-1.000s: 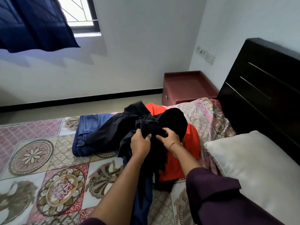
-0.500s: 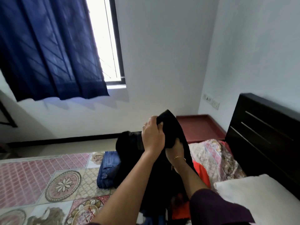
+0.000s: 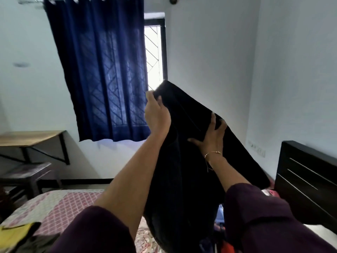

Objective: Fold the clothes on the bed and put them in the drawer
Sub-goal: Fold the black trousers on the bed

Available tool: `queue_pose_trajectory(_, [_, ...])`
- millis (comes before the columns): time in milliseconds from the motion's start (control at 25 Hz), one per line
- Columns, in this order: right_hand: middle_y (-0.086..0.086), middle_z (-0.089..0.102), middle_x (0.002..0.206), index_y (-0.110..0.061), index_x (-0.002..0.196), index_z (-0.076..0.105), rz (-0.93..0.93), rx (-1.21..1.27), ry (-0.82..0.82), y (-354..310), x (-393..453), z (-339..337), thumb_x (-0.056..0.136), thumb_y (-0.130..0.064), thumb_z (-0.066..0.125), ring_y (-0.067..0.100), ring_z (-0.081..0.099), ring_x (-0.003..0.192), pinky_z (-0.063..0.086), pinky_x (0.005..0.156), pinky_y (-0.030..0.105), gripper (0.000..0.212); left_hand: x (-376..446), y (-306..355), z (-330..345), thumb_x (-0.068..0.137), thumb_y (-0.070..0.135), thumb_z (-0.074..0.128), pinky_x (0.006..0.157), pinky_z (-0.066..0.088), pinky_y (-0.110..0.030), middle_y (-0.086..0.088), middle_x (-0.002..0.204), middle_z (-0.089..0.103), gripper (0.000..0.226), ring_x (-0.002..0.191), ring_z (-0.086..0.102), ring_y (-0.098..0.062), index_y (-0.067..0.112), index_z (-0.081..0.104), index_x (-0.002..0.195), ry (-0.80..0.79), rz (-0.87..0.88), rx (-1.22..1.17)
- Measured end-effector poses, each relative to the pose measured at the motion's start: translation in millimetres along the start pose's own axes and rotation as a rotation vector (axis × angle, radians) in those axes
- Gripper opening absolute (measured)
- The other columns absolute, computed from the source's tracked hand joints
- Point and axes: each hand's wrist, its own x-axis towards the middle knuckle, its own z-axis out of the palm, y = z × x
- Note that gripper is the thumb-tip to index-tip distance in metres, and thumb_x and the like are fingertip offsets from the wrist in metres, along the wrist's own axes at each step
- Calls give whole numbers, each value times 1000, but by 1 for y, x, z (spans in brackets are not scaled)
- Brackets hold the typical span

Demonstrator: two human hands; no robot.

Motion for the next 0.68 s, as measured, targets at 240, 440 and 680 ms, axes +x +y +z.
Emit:
queue_pose_trajectory(240, [17,27,145,-16,150,-7,-305,-241,-319,-81,-24,-19,57,-49,83,34,32,131,33,106,43,134,43,38,-119,100,17,34,76,35,-29,-8,108,62,25,100,58,-27,9,45,120,241,-17,78])
queue_pose_trajectory(440, [10,62,111,-11,110,62,-261,-278,-444,-138,-16,-1,81,-54,63,30,47,112,39,89,36,51,95,66,-199,99,18,33,73,34,-26,-5,115,61,27,97,57,-24,10,42,123,422,-31,154])
queue_pose_trajectory(680, [3,62,95,-10,100,63,-444,29,-686,-191,19,49,78,-29,73,22,58,91,45,78,30,30,135,34,-273,94,33,45,79,41,-30,-9,115,62,32,103,58,-25,11,56,115,417,-116,330])
